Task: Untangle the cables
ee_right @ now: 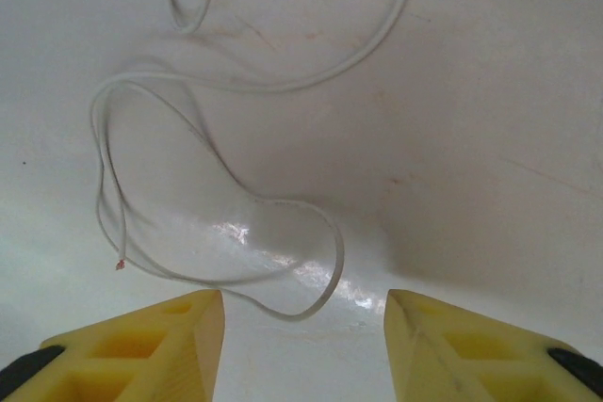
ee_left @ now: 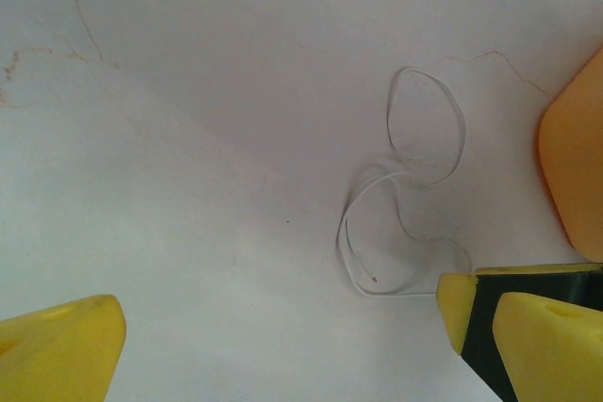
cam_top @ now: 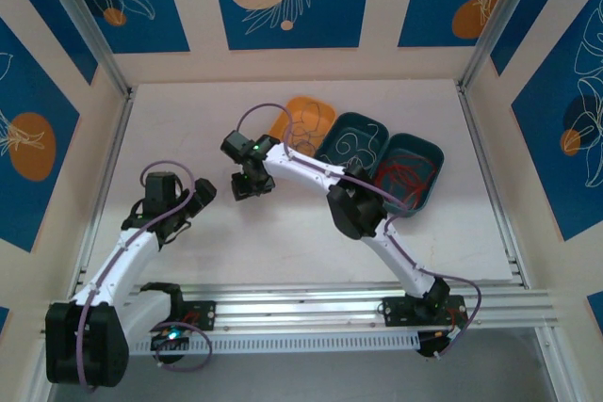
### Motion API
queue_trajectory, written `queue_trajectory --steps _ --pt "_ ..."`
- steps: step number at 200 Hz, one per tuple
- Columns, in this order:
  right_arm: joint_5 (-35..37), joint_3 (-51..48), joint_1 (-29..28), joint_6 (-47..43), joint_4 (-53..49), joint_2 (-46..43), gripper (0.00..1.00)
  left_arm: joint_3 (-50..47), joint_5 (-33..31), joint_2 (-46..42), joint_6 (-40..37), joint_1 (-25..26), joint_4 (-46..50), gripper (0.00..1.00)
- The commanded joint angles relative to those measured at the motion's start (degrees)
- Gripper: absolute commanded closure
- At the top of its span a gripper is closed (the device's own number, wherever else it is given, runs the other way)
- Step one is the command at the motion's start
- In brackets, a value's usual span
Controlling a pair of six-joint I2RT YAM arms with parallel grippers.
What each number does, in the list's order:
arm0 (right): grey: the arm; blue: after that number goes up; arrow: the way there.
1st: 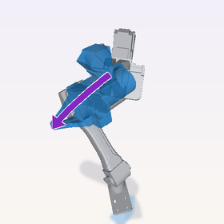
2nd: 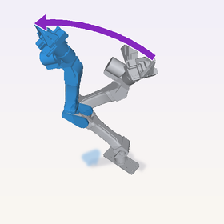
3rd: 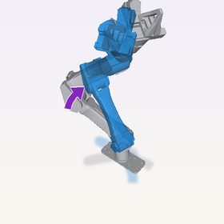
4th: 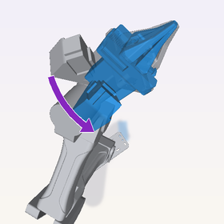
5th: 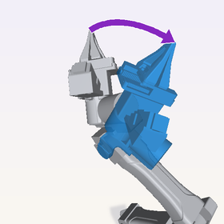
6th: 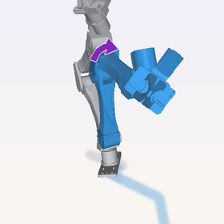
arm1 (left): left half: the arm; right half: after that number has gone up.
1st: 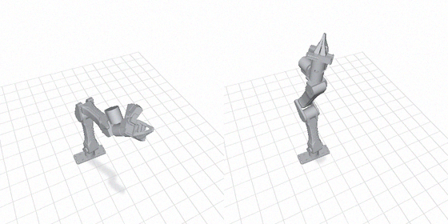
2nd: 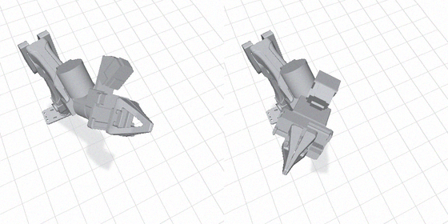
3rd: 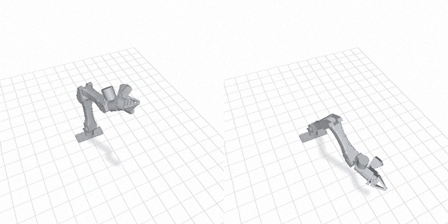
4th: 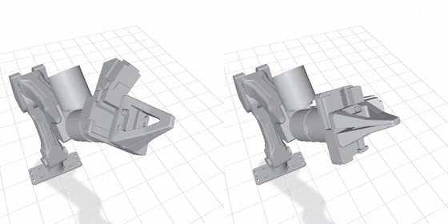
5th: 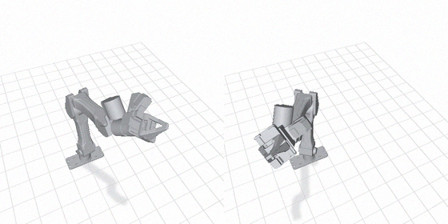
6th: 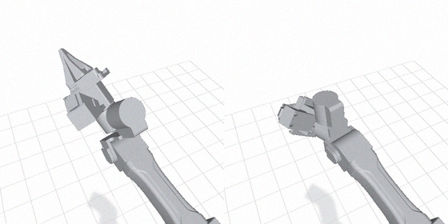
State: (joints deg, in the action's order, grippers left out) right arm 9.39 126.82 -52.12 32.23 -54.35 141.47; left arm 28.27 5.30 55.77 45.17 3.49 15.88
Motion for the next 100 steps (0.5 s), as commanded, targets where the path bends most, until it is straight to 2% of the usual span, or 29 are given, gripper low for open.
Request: queue_trajectory --steps 1,74,84,100 --pt "-3.1 1.7 0.3 1.2 -0.7 1.5 0.54 -0.6 0.0 0.1 0.7 -1.0 0.1 0.00" --pt "-5.1 1.7 0.0 1.2 0.3 3.9 0.62 -1.0 0.4 0.1 0.8 -1.1 -0.3 0.00" --pt "-4.9 1.8 0.1 1.1 0.4 4.2 0.66 -1.0 0.5 0.0 0.8 -1.1 -0.4 0.00" --pt "-4.9 2.1 0.5 1.0 0.1 4.6 0.79 -1.1 0.6 0.0 0.7 -1.0 -0.4 0.00"
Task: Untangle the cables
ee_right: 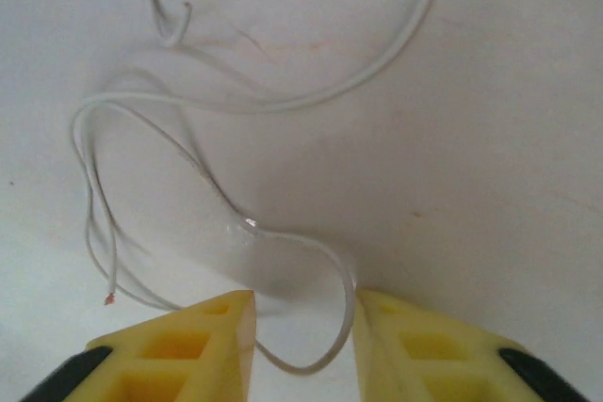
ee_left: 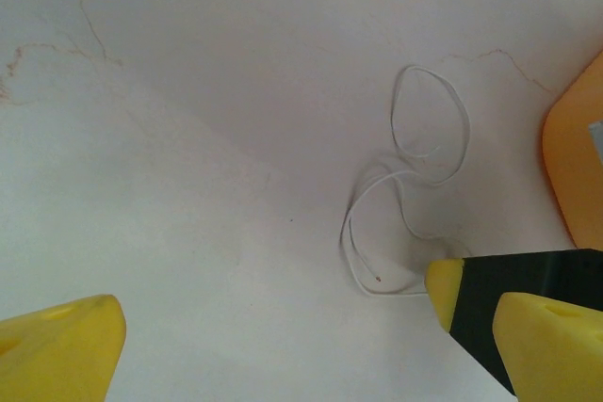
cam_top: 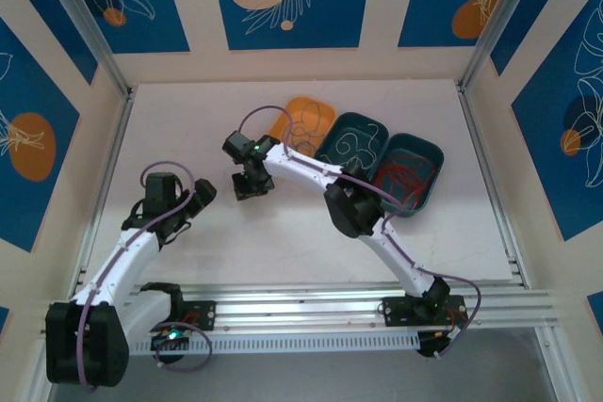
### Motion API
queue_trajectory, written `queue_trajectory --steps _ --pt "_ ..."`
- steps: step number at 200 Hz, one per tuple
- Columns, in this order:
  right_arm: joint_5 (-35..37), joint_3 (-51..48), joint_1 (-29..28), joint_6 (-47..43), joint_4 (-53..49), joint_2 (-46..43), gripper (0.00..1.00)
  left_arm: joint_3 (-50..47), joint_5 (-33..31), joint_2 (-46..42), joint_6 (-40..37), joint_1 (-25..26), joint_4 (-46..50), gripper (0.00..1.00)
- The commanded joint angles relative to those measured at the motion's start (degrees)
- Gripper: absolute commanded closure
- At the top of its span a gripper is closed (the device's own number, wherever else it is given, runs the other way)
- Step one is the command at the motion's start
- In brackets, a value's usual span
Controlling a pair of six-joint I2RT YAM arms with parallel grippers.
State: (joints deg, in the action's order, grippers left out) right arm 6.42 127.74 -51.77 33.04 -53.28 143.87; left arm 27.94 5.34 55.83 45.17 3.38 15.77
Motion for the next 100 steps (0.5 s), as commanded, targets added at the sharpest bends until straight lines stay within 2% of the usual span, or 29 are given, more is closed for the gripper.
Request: queue_trajectory --steps 1,17,36,100 --pt "-1.9 1.2 0.1 0.2 -0.9 2.2 0.80 -0.7 0.5 -0.1 0.7 -1.0 -0.2 0.00" --pt "-1.9 1.0 0.3 -0.4 -1.1 1.6 0.92 -0.8 0.6 -0.2 0.3 -0.9 -0.1 0.00" --pt "-0.8 -0.7 0.4 -1.3 -0.6 -0.9 1.00 -0.7 0.8 -0.3 -0.2 -1.0 -0.3 0.00" --pt "1.6 -16.1 1.1 -3.5 7.8 -16.8 1.00 0.7 5.0 0.0 -2.7 -0.9 -2.8 0.00"
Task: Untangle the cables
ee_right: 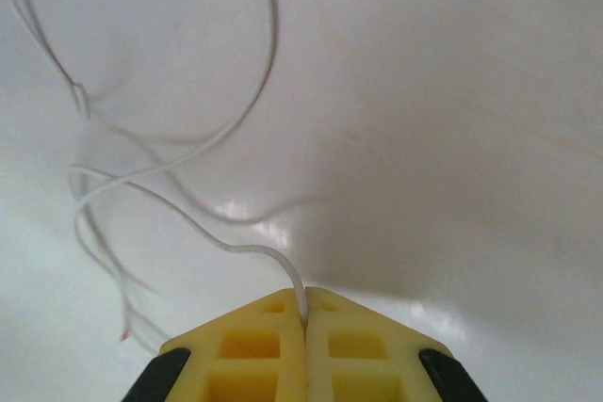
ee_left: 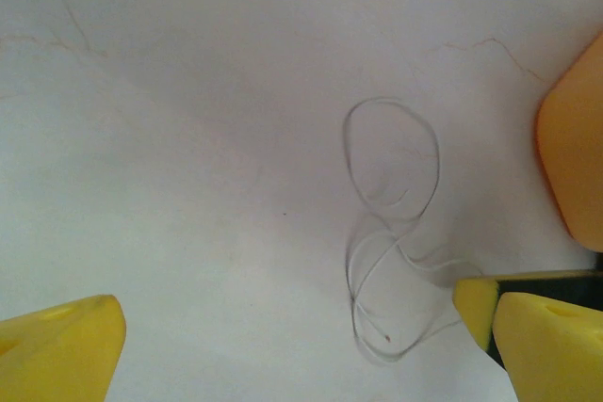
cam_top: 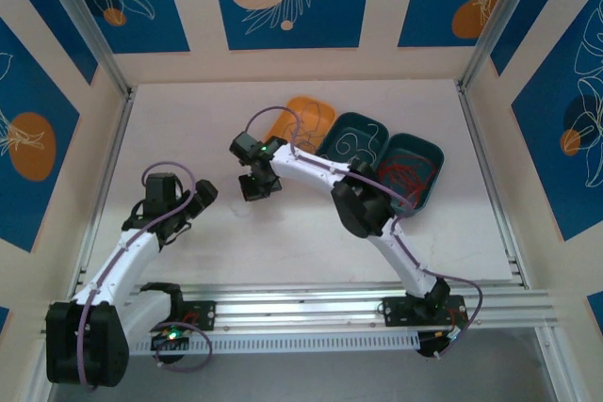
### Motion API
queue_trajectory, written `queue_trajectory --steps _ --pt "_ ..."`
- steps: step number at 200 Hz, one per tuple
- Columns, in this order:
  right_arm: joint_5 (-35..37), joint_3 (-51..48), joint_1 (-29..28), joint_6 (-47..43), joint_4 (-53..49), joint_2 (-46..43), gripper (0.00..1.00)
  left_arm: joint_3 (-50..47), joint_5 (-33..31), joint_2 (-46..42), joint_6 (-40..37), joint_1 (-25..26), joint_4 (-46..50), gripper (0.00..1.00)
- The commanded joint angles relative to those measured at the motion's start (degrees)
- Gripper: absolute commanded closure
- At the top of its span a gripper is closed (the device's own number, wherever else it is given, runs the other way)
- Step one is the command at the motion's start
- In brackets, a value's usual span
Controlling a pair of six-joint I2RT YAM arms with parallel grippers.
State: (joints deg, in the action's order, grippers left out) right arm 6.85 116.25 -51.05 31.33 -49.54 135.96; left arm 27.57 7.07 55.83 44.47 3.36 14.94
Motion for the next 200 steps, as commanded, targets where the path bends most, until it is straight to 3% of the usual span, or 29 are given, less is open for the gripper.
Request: queue_trajectory --steps 1,81,157,200 --pt "1.2 -4.9 0.3 -1.9 4.3 -9.2 1.00 1.1 3.5 0.0 -2.1 -0.9 -2.0 0.00" --pt "5.1 -25.0 1.4 -4.7 14.1 -30.9 1.00 3.8 16.3 0.3 0.6 0.0 -8.6 0.08" --pt "11.5 -29.9 2.8 -3.8 15.2 -43.3 1.00 5.1 19.4 -0.2 -1.2 5.0 -16.1 0.10" --pt "12.9 -30.1 4.9 -2.7 14.5 -49.1 1.00 6.0 18.5 -0.1 -3.6 8.6 -20.5 0.00"
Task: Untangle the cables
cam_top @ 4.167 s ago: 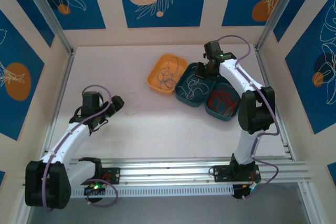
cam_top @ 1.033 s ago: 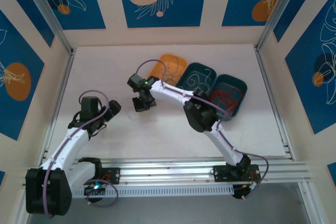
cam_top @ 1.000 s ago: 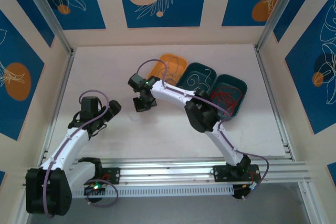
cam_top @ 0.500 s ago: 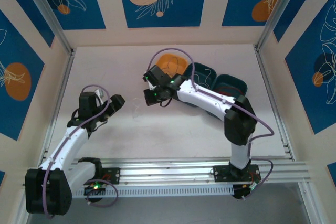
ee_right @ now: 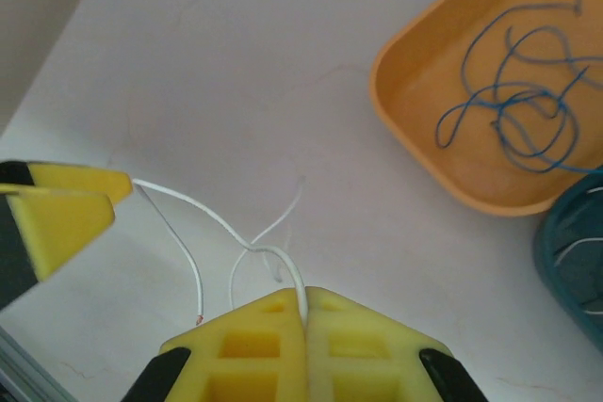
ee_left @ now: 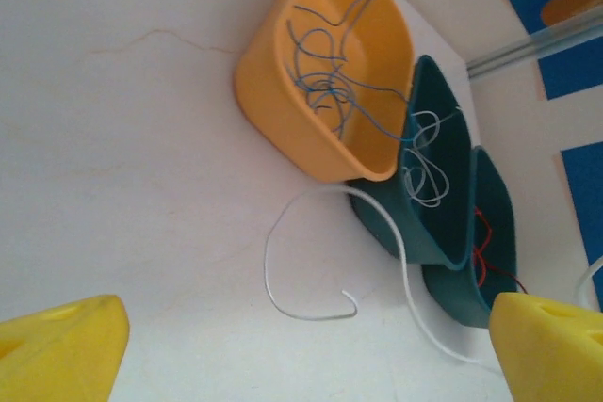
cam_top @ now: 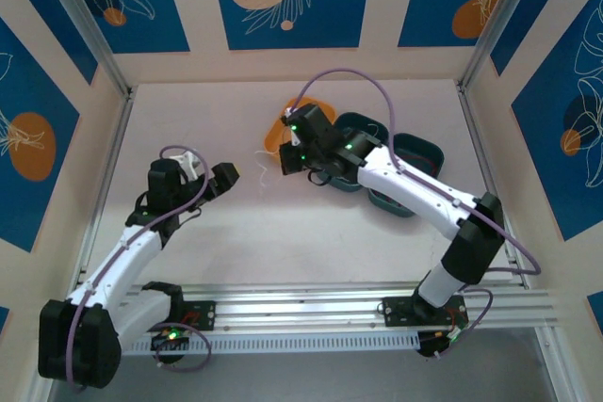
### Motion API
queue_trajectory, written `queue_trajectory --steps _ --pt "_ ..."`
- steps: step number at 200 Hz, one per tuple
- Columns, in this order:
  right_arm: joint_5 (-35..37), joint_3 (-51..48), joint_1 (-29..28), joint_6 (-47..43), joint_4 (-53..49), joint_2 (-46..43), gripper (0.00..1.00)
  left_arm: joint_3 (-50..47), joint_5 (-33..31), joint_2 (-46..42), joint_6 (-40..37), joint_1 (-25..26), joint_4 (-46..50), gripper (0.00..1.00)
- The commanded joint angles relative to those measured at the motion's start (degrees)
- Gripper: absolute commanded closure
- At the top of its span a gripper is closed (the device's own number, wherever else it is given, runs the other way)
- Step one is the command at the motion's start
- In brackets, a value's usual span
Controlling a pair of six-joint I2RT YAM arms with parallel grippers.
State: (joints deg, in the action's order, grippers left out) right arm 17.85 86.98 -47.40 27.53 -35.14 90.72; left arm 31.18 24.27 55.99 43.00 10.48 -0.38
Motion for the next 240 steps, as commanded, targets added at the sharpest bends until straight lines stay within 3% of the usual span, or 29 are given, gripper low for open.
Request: queue_trajectory --steps 1,35,72,126,167,218,240 --pt "1.9 -0.8 1.4 1.1 0.0 -4.0 1.00 2.4 1.4 -0.2 -2.2 1.5 -5.4 0.00" --pt "0.7 -1.3 4.2 2.3 -0.9 -8.2 1.00 2.8 3.9 -0.5 -5.7 5.2 -11.6 0.00" --pt "-1.8 -0.7 8.3 2.7 -2.8 -11.5 1.00 4.3 0.4 -0.5 -13.3 12.7 -11.5 0.00" --pt "-7.2 0.5 13.6 2.6 -3.6 -16.3 1.00 4.4 -0.8 4.9 -15.1 18.1 -17.0 0.00" --pt "-12.1 0.9 15.6 3.6 -3.6 -19.1 1.00 5.8 -2.0 10.9 -14.5 21.3 -20.9 0.00" --pt "-17.5 0.3 16.3 3.6 -2.1 -21.8 1.00 7.1 -2.5 19.1 -5.5 22.3 -32.2 0.19" --pt "-20.3 -0.3 16.8 3.4 -1.4 -22.6 1.00 7.4 -2.6 21.2 -2.8 22.4 -36.2 0.20"
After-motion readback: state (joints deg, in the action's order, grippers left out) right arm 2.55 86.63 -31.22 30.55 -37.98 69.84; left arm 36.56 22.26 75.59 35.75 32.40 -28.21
